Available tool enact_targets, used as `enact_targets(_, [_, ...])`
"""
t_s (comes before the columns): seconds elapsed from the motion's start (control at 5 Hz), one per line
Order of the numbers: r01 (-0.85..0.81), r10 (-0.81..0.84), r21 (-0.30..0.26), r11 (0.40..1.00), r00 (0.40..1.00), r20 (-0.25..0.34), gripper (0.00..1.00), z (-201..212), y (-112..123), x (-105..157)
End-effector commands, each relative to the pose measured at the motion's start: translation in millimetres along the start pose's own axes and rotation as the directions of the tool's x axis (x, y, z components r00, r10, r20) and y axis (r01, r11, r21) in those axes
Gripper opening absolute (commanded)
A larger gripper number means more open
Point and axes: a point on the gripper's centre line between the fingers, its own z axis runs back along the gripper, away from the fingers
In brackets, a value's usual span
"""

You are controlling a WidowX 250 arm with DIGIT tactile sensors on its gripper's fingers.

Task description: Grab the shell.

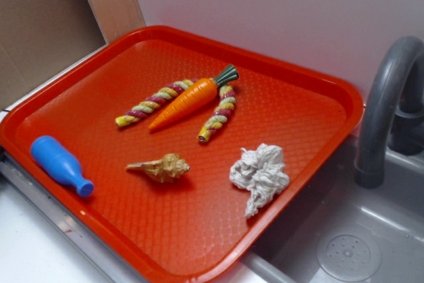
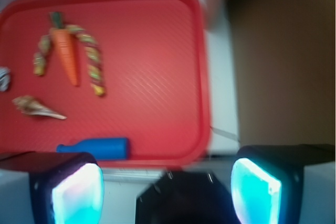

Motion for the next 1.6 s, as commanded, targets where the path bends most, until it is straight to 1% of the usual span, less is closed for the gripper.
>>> enact_targets(0.0, [0.418,-0.415,0.002,0.908,0.902,0.116,1.0,-34,-57,17])
enact_targets(0.2, [0.592,-0.577,-0.055,0.804,0.8,0.165,1.0,-52,-96,25])
enact_targets(0.4, [0.666,-0.653,-0.087,0.74,0.744,0.143,1.0,-75,-128,23])
enact_targets(0.6, [0.7,-0.693,-0.132,0.702,0.714,0.098,1.0,-102,-149,19])
enact_targets(0.8, [0.708,-0.709,-0.142,0.691,0.703,0.055,1.0,-129,-169,14])
enact_targets(1.0, [0.722,-0.726,-0.141,0.677,0.687,0.032,1.0,-148,-185,17])
enact_targets(1.2, [0.716,-0.727,-0.147,0.683,0.686,-0.032,1.0,-175,-192,19])
enact_targets(1.4, [0.716,-0.726,-0.125,0.687,0.683,-0.082,1.0,-187,-193,22])
